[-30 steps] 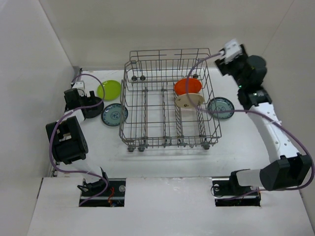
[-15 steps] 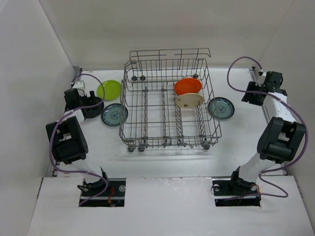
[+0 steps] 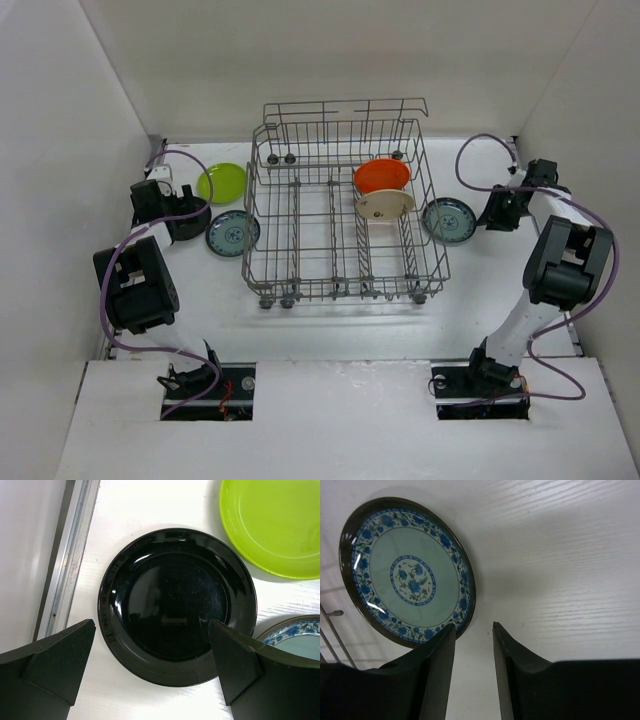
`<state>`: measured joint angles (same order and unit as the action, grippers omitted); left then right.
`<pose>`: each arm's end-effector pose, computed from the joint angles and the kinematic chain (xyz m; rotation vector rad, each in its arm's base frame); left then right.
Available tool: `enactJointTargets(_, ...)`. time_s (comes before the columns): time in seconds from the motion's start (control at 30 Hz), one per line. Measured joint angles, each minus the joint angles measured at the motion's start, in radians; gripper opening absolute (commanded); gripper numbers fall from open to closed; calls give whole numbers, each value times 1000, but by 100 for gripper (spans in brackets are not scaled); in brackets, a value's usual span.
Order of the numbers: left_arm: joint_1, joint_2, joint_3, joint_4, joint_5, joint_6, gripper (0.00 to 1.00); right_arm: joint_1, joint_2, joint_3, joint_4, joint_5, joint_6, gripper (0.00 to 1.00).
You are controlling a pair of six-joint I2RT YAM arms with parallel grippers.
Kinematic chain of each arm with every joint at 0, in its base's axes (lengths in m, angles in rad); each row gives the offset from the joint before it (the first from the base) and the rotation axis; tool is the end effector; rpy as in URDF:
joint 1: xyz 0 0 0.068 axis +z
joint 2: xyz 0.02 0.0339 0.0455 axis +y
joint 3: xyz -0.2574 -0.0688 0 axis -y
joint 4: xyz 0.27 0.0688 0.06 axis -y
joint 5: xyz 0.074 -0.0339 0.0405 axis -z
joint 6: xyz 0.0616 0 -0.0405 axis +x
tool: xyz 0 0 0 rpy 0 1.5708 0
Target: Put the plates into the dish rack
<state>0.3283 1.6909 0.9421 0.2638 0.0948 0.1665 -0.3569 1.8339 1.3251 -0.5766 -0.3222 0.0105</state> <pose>0.3892 0.1264 0.1661 -0.1077 2.0572 0.2096 0.3945 -0.1263 0.1658 0.3713 2.5700 0.3046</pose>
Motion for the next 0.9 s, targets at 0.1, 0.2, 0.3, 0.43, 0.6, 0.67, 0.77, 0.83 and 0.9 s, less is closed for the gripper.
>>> enactJointTargets(0.1, -1, 0, 0, 0, -2, 0, 100, 5, 46, 2, -1, -9, 6, 42)
enactJointTargets(0.2, -2, 0, 0, 0, -3, 0, 100, 11, 90, 6, -4, -11, 11, 43)
enactJointTargets(0.3, -5, 0, 0, 0, -6, 0, 100, 13, 119, 20, -11, -14, 17, 38)
enactJointTargets(0.43, -7, 0, 0, 0, -13, 0, 100, 23, 135, 51, -10, -14, 24, 29)
enactJointTargets(0.6, -12, 0, 0, 0, -21, 0, 100, 40, 163, 94, -10, -14, 34, 20)
enactJointTargets(0.67, -13, 0, 0, 0, -23, 0, 100, 45, 178, 114, -10, -14, 36, 14)
enactJointTargets(0.77, -14, 0, 0, -1, -25, 0, 100, 51, 188, 134, -11, -17, 43, 2)
enactJointTargets(0.83, -14, 0, 0, -1, -26, 0, 100, 51, 188, 142, -11, -20, 47, 0)
enactJointTargets(0.9, -15, 0, 1, -1, -26, 0, 100, 52, 188, 145, -10, -23, 48, 0)
